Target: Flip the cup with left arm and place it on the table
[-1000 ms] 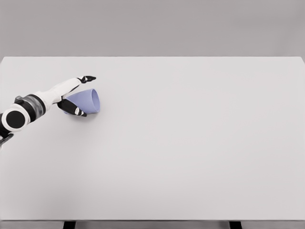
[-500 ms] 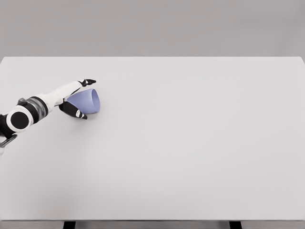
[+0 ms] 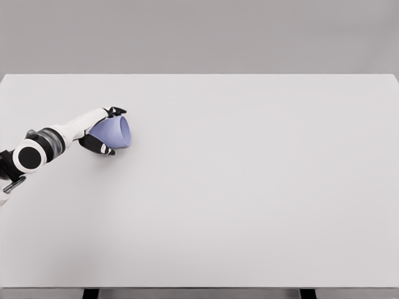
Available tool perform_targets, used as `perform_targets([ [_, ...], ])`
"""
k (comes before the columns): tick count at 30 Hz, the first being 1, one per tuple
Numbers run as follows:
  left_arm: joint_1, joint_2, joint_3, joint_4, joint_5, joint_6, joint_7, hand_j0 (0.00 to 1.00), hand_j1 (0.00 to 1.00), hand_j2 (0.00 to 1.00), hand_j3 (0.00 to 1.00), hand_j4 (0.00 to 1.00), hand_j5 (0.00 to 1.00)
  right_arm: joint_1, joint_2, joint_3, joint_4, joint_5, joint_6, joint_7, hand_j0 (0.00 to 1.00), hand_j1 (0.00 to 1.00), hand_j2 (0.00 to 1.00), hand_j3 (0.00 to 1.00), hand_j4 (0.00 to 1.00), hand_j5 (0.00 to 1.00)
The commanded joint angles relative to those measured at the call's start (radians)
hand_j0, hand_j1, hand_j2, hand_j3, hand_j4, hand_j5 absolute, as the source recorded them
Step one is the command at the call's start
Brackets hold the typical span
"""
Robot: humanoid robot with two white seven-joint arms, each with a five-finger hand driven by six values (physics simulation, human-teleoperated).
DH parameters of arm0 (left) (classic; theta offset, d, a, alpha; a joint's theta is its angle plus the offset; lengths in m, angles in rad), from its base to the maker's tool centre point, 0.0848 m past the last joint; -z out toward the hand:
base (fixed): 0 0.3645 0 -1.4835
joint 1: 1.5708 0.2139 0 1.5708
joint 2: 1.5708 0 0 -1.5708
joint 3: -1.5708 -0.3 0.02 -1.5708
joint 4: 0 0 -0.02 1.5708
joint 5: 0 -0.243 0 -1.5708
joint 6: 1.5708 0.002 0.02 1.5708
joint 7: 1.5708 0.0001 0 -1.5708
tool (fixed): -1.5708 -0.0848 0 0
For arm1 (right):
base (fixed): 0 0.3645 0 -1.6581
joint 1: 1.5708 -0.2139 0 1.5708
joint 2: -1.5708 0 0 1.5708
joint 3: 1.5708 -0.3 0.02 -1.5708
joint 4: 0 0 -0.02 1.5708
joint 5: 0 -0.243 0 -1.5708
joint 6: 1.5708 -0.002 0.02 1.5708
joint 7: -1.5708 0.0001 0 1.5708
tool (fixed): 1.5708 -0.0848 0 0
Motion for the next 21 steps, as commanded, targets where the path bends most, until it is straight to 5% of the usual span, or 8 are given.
perform_targets([
  [1,0.000,0.000,-0.001,-0.006,-0.004,0.006,0.000,0.83,0.83,0.83,0.83,0.83,0.83,0.002,0.000,0.000,0.000,0.000,0.000,-0.001,1.00,1.00,1.00,1.00,1.00,1.00],
  [21,-0.009,0.003,0.019,-0.026,0.010,0.006,0.006,0.83,0.83,0.83,0.83,0.83,0.83,0.002,0.000,0.000,0.000,0.000,0.000,0.000,1.00,1.00,1.00,1.00,1.00,1.00],
])
